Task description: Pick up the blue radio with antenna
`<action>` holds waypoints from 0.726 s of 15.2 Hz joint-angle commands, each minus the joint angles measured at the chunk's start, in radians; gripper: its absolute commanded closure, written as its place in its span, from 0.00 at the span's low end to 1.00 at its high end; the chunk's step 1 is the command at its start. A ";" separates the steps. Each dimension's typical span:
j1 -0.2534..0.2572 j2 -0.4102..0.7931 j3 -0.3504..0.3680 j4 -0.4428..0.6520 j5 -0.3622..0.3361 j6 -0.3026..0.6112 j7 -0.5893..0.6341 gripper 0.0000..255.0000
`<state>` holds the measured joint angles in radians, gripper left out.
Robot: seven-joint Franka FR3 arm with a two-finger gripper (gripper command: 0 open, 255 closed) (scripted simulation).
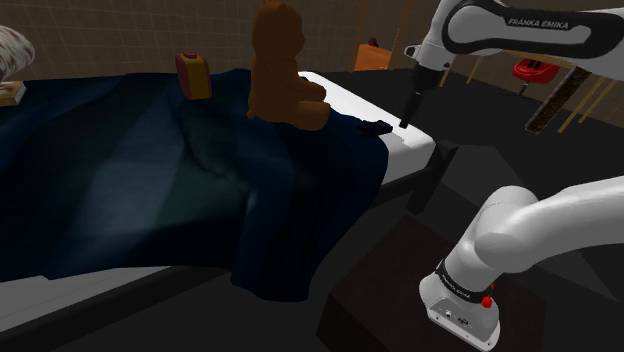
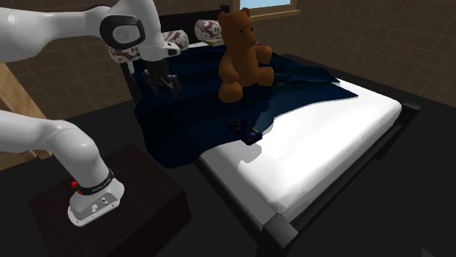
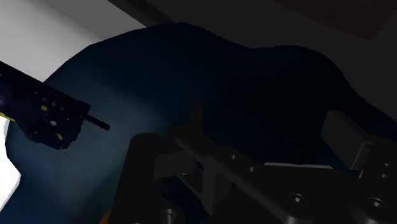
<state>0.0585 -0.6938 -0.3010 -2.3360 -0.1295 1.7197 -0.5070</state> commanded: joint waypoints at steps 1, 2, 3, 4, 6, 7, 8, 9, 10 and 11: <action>0.021 0.047 -0.060 0.016 -0.024 0.028 -0.124 0.00; 0.032 0.074 -0.090 0.026 -0.033 0.043 -0.183 0.00; 0.044 0.103 -0.120 0.038 -0.040 0.059 -0.241 0.00; 0.057 0.134 -0.150 0.053 -0.045 0.074 -0.300 0.00; 0.085 0.202 -0.209 0.086 -0.047 0.105 -0.420 0.00; 0.100 0.239 -0.238 0.106 -0.044 0.120 -0.481 0.00; 0.115 0.278 -0.267 0.127 -0.039 0.135 -0.542 0.00; 0.131 0.319 -0.296 0.149 -0.029 0.149 -0.605 0.00; 0.146 0.362 -0.324 0.173 -0.016 0.162 -0.668 0.00; 0.162 0.407 -0.351 0.199 0.000 0.175 -0.733 0.00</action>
<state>0.2042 -0.3364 -0.6192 -2.1652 -0.1441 1.8796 -1.1621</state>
